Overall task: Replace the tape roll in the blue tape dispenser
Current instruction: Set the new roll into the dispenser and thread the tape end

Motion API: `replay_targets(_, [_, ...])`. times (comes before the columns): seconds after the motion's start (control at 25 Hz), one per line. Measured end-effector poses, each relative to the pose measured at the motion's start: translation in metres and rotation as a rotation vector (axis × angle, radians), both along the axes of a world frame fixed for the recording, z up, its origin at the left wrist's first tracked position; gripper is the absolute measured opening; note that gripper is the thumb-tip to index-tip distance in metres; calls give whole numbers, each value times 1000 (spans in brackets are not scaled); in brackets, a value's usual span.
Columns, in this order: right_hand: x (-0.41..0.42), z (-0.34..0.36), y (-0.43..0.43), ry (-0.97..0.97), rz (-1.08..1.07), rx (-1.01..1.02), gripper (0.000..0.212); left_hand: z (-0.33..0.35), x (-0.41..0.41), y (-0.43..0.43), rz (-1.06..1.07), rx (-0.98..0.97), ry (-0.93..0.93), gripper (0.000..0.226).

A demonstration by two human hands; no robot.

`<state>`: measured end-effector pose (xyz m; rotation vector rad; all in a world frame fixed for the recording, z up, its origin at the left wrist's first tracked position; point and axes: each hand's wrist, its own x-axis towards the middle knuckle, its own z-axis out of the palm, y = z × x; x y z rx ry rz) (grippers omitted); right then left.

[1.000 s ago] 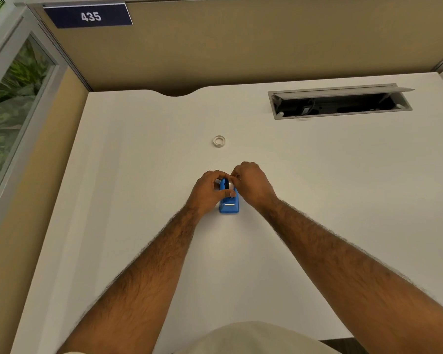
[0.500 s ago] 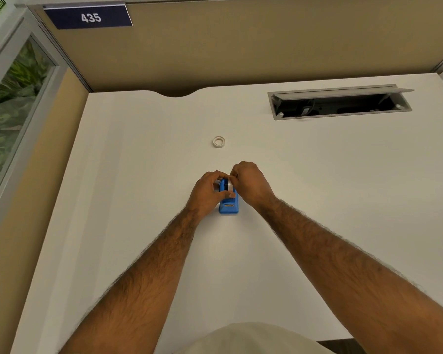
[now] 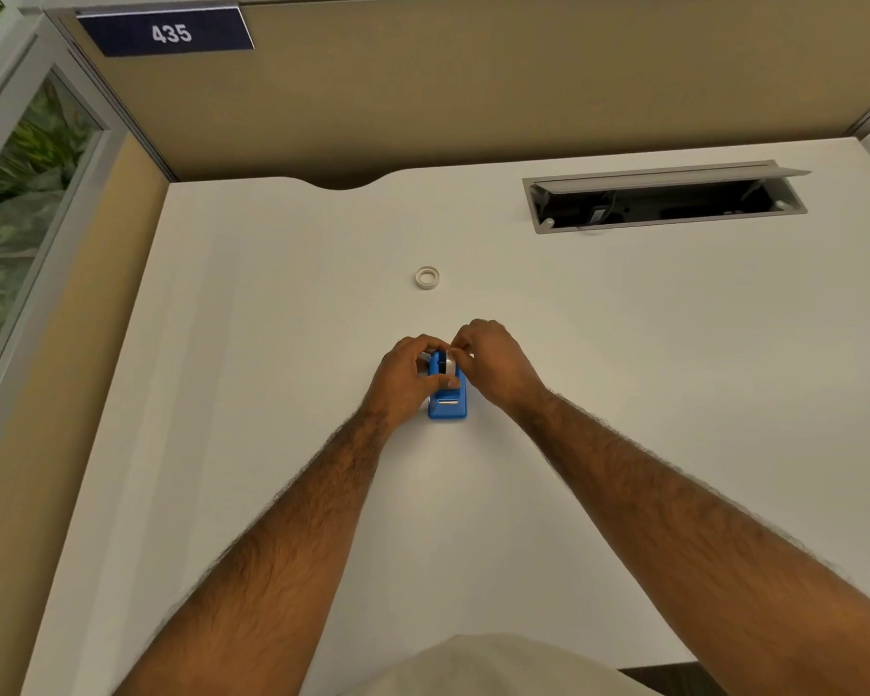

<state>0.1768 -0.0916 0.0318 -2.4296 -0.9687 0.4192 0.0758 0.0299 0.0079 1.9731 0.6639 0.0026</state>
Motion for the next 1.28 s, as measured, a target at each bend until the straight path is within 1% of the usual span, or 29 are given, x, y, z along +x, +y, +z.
replay_targets(0.52, [-2, -1, 0, -30, 20, 7, 19, -2, 2, -2, 10, 20, 24, 50])
replay_targets(0.76, [-1, 0, 1, 31, -21, 35, 22, 0, 1, -1, 6, -2, 21, 51])
replay_targets(0.84, [-2, 1, -2, 45, -3, 51, 21, 0, 1, -1, 2, -2, 20, 52])
replay_targets(0.96, [-4, 2, -2, 21, 32, 33, 20, 0, 0, 0, -8, 13, 9, 49])
replay_targets(1.12, [-6, 2, 4, -45, 23, -7, 20, 1, -1, -1, -6, 13, 2, 48])
replay_targets(1.28, [-7, 2, 7, -60, 7, -20, 21, 0, -1, -2, 0, 22, 4, 48])
